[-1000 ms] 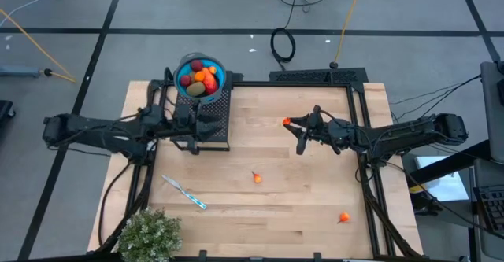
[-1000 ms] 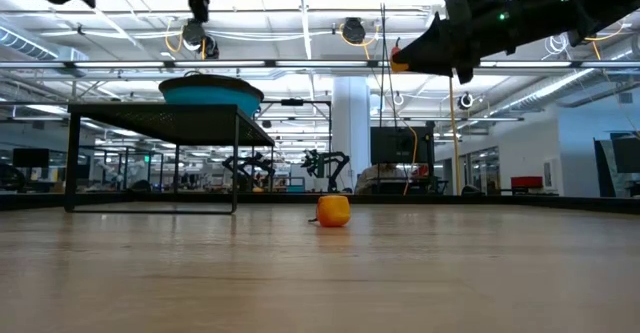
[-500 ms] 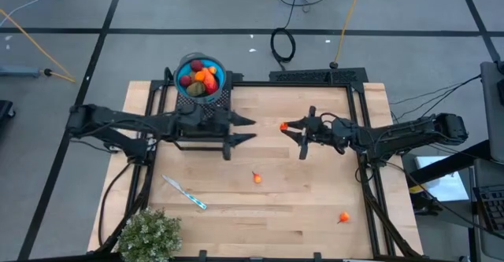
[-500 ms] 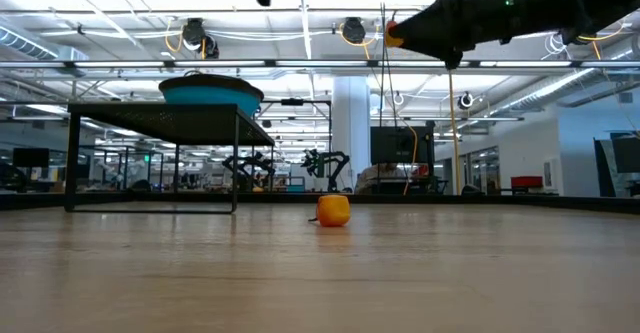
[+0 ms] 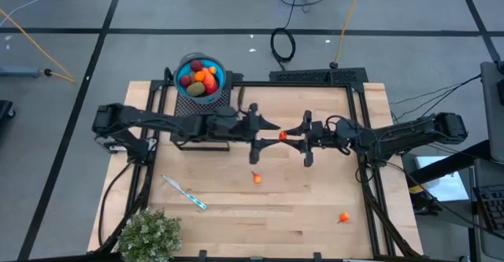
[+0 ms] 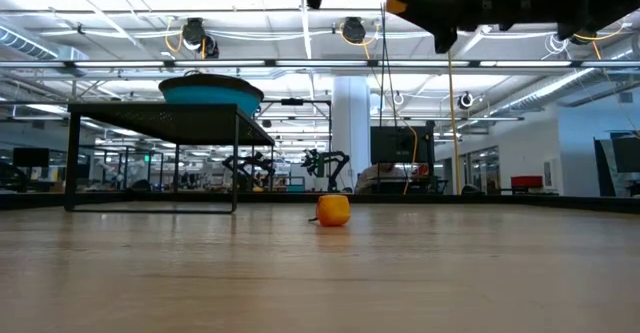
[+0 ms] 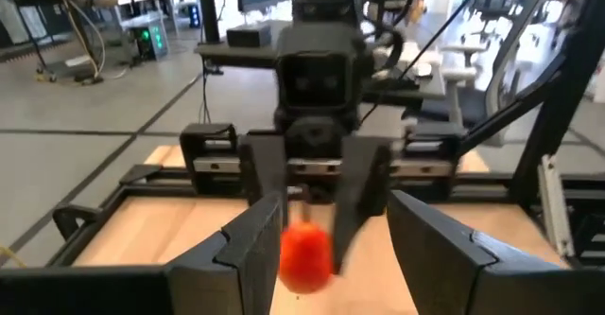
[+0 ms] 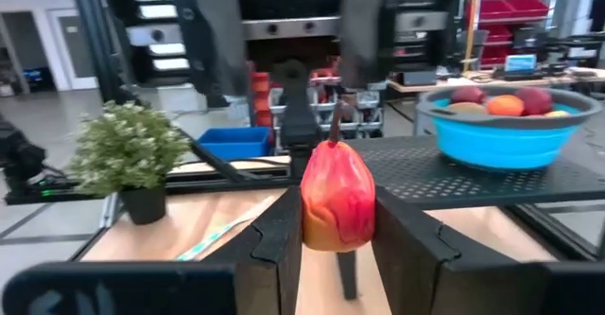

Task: Pick & Place Fruit
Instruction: Put the pear into the blue strainer bowl on the shelf

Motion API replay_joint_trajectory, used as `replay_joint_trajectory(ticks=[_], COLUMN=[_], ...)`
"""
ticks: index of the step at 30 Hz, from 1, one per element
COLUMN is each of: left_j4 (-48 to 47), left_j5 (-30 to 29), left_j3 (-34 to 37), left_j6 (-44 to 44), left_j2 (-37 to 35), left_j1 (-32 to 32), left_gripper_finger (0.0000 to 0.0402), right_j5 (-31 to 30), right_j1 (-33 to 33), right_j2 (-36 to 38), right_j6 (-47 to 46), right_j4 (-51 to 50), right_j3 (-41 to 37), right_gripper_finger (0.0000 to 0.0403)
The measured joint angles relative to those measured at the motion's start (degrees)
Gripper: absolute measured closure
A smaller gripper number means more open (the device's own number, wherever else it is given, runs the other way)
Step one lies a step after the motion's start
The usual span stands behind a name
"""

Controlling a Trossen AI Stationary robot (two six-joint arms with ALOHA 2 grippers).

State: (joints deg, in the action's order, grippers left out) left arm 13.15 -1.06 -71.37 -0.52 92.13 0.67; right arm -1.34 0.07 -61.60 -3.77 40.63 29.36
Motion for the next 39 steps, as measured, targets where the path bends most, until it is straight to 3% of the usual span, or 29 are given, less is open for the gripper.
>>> replay_joint_trajectory(ticks=[7, 18, 30, 39], left_j4=[0.12, -1.95, -1.97, -0.85], left_j5=[-0.05, 1.21, -0.02, 0.21], left_j3=[-4.5, -4.72, -4.72, -4.72], left_j6=[-1.9, -0.82, -0.91, -0.91], left_j2=[4.76, 5.21, 5.21, 6.21], left_j1=[0.0, 0.58, 0.66, 0.59], left_gripper_finger=[0.0208, 0.0211, 0.0286, 0.03], right_j5=[-0.02, -0.02, 0.13, 0.13], right_j1=[2.72, 3.49, 3.49, 3.49], right_j2=[0.0, 0.0, 0.0, -0.02], right_j6=[0.0, 0.13, -0.02, -0.02], right_j4=[-0.14, 0.52, 0.91, 0.95], right_j3=[0.0, 0.0, 0.0, -0.02], right_gripper_finger=[0.0302, 0.0302, 0.0302, 0.0302])
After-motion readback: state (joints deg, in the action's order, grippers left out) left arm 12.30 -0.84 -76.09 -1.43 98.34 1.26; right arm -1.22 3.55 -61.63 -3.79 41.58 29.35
